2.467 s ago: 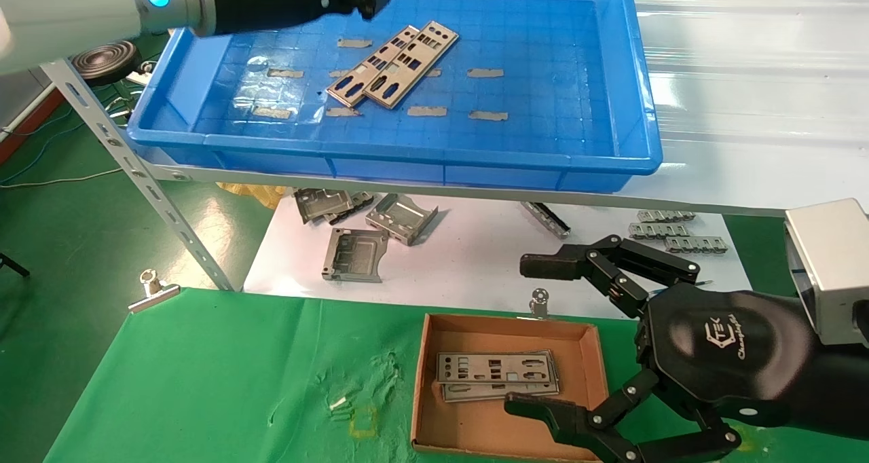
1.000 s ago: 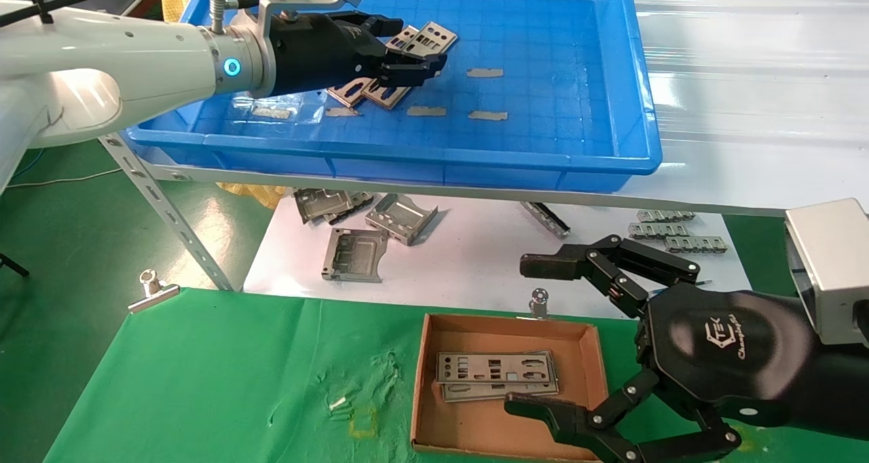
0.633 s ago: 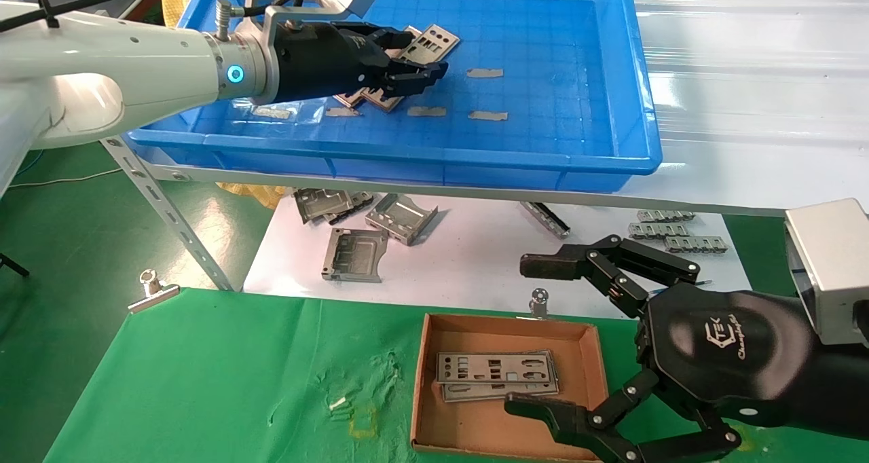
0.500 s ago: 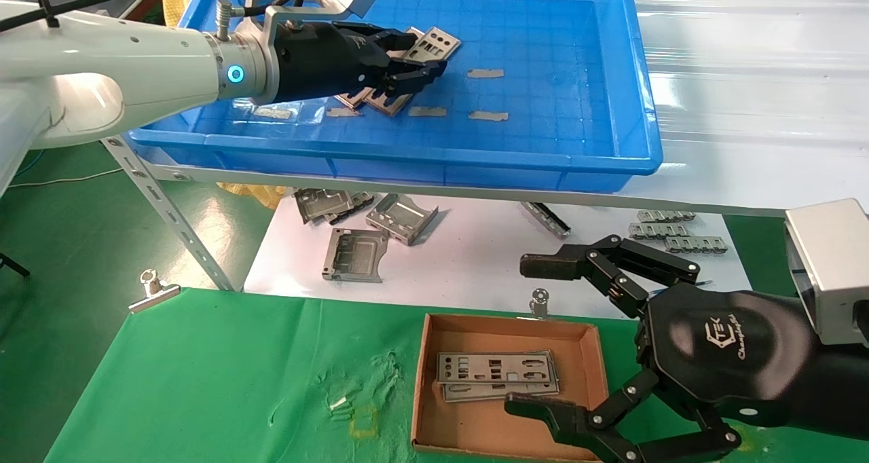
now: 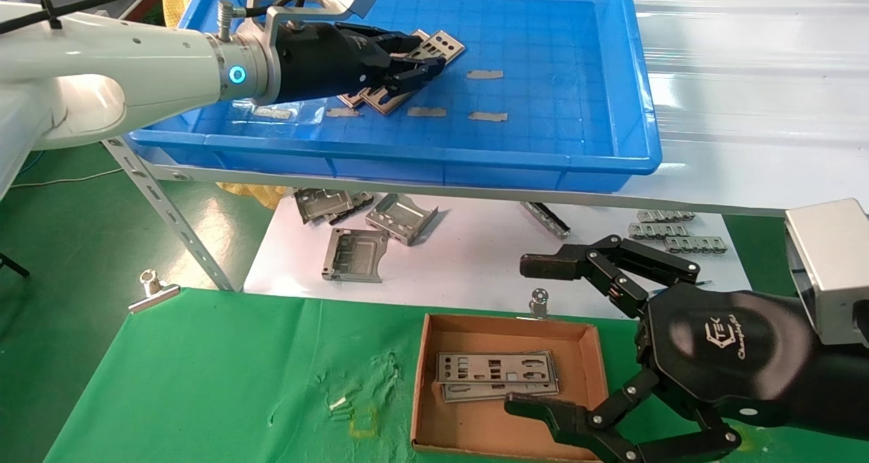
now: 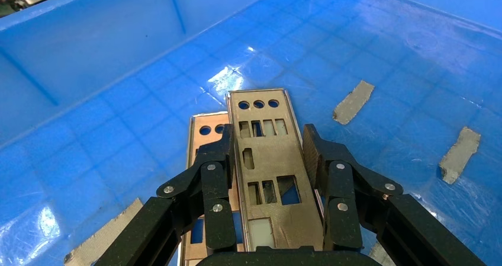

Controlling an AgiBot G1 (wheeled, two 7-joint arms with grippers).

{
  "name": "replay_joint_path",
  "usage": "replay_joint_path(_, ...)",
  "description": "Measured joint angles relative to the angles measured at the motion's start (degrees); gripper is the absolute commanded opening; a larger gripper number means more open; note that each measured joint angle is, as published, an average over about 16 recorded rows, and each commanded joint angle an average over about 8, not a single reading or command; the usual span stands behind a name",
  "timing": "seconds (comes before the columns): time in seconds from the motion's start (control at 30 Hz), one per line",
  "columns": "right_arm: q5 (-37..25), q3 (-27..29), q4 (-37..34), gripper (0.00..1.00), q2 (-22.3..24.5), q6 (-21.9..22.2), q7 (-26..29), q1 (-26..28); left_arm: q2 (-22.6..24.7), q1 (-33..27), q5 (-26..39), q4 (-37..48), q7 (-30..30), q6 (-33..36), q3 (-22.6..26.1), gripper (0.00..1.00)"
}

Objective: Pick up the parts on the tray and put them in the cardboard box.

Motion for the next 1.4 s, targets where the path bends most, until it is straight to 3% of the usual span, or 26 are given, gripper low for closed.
replay_joint_path(0.4, 0.00, 0.00, 0.00, 1.00, 0.00, 0.00, 0.00, 0.00, -0.45, -1.87, -2.86, 0.80, 1.07, 0.28, -0.36, 0.00)
replay_joint_path(0.67, 0.00, 0.00, 0.00, 1.00, 0.00, 0.00, 0.00, 0.00, -1.30, -3.94, -5.28, 1.56, 2.70, 4.65, -1.42, 0.00)
replay_joint_path(1.13, 0.00, 0.00, 0.00, 1.00, 0.00, 0.00, 0.00, 0.00, -5.67, -5.14, -10.11, 0.95, 7.94, 28.40, -3.52, 0.00)
replay_joint_path(1.4, 0.00, -0.01, 0.00, 1.00, 0.00, 0.00, 0.00, 0.00, -9.00, -2.42, -11.37, -4.70, 12.09, 40.09, -2.02, 0.00)
